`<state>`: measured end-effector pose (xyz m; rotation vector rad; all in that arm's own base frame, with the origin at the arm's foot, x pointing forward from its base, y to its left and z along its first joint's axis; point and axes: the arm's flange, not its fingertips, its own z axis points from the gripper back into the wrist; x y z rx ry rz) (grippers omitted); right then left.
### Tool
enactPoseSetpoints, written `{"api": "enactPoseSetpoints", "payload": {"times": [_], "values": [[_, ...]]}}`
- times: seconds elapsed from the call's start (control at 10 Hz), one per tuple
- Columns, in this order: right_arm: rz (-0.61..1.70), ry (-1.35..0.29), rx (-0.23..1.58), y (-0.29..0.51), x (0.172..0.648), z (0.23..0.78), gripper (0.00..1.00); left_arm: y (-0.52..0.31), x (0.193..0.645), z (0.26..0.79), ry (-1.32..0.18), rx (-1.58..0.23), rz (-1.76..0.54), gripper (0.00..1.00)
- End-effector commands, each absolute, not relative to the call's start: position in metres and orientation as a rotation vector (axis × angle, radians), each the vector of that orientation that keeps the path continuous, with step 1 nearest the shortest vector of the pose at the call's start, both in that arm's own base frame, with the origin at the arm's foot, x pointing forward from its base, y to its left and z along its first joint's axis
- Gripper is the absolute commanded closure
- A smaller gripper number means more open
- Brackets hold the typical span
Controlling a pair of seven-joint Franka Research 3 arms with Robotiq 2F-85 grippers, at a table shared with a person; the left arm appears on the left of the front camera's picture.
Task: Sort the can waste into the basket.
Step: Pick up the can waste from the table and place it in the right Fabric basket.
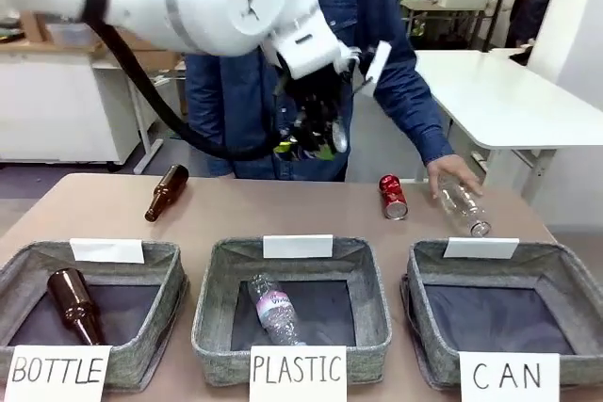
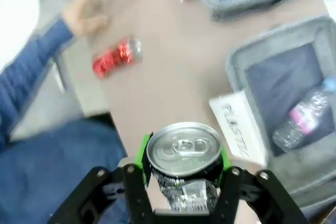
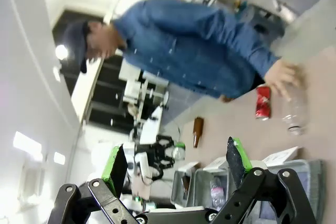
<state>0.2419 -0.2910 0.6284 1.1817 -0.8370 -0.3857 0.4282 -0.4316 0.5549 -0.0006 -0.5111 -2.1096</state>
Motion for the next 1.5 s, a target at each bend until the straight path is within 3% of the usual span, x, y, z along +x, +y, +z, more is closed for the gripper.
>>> {"api": "enactPoseSetpoints", "payload": {"times": [0.0,0.1,0.3,0.4,0.5,0.7,0.8,0.9,1.0,1.2,1.4], "values": [[-0.494,-0.848,1.189,-0.311,0.259,0.603,0.00,-0.455,0.440,0.555,-0.546,-0.110,-2.412,0.47],[-0.551,-0.863,1.215,-0.312,0.266,0.588,0.00,-0.484,0.431,0.546,-0.507,-0.115,-2.481,0.47],[-0.457,-0.843,1.177,-0.312,0.239,0.612,0.00,-0.543,0.416,0.532,-0.399,-0.152,-2.603,0.47],[-0.457,-0.843,1.177,-0.312,0.239,0.612,0.00,-0.560,0.407,0.529,-0.226,-0.124,-2.600,0.47],[-0.457,-0.843,1.177,-0.312,0.239,0.612,0.00,-0.522,0.408,0.524,-0.468,-0.157,-2.547,0.47],[-0.457,-0.843,1.177,-0.312,0.239,0.612,0.00,-0.522,0.408,0.524,-0.468,-0.157,-2.547,0.47],[-0.457,-0.843,1.177,-0.312,0.239,0.612,0.00,-0.541,0.406,0.517,-0.392,-0.164,-2.573,0.46],[-0.457,-0.843,1.177,-0.312,0.239,0.612,0.00,-0.560,0.383,0.504,-0.622,-0.230,-2.539,0.46],[-0.457,-0.843,1.177,-0.312,0.239,0.612,0.00,-0.597,0.358,0.497,-0.722,-0.254,-2.569,0.46],[-0.457,-0.843,1.177,-0.312,0.239,0.612,0.00,-0.654,0.322,0.488,-0.773,-0.225,-2.672,0.46],[-0.457,-0.843,1.177,-0.312,0.239,0.612,0.00,-0.678,0.313,0.471,-0.741,-0.330,-2.749,0.46]]}}
